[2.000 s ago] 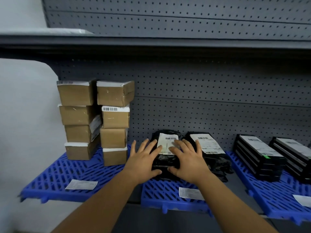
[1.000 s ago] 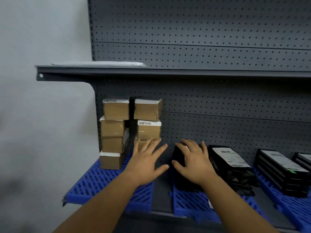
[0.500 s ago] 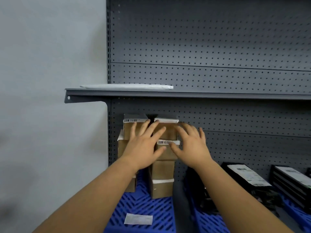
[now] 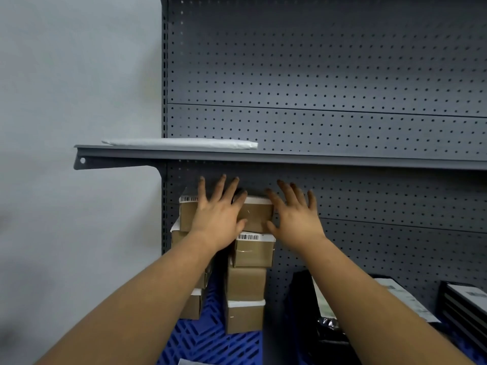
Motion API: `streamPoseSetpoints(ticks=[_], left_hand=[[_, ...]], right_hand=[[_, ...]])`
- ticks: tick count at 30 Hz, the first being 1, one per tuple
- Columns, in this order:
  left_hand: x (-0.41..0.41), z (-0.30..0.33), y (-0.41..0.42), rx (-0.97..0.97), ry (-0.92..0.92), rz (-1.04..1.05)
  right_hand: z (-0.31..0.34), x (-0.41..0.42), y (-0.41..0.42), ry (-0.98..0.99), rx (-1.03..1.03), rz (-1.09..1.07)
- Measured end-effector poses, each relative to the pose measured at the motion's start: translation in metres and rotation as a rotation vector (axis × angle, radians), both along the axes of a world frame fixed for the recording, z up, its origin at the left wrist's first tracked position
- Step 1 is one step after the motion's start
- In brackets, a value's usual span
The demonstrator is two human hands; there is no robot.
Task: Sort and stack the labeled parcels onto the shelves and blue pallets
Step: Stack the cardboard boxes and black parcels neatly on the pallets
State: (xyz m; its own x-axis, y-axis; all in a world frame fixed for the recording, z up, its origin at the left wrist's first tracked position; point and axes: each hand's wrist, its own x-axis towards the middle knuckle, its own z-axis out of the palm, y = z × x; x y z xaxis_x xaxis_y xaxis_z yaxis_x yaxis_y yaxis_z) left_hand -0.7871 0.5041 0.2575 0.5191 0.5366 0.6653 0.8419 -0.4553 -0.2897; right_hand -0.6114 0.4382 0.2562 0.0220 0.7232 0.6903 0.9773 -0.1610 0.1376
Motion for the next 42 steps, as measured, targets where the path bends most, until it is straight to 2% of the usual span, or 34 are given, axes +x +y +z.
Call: streamPoseSetpoints(ticks=[10,16,32,35,39,42], left_hand=[[-0.001,-0.004,0.011,0.016,0.008,-0.066],[0.001,-0.009,0.016,0.028,0.169,-0.018],[0.0,-0.019,0.027,0.121,0.158,0.013],[-0.01,-0.027,0.021,0.17,0.121,-0.061],[-0.02,-0.069,0.006,0.215,0.094,-0.272],[-0.021,-0.102,0.002,0.166,0.143,-0.253]], right_hand=[[-0.007,0.004,0.004,0.049,-0.028,0.036],[-0.02,0.006,0.004,-0.044,-0.083,-0.027],[-0.031,0.005,0.019,-0.07,-0.008,-0.08],[-0.034,0.003,0.012,-0.055,0.011,-0.061],[-0.058,0.001,-0.001,-0.003,0.044,-0.038],[-0.09,-0.003,-0.01,-0.017,0.039,-0.016]])
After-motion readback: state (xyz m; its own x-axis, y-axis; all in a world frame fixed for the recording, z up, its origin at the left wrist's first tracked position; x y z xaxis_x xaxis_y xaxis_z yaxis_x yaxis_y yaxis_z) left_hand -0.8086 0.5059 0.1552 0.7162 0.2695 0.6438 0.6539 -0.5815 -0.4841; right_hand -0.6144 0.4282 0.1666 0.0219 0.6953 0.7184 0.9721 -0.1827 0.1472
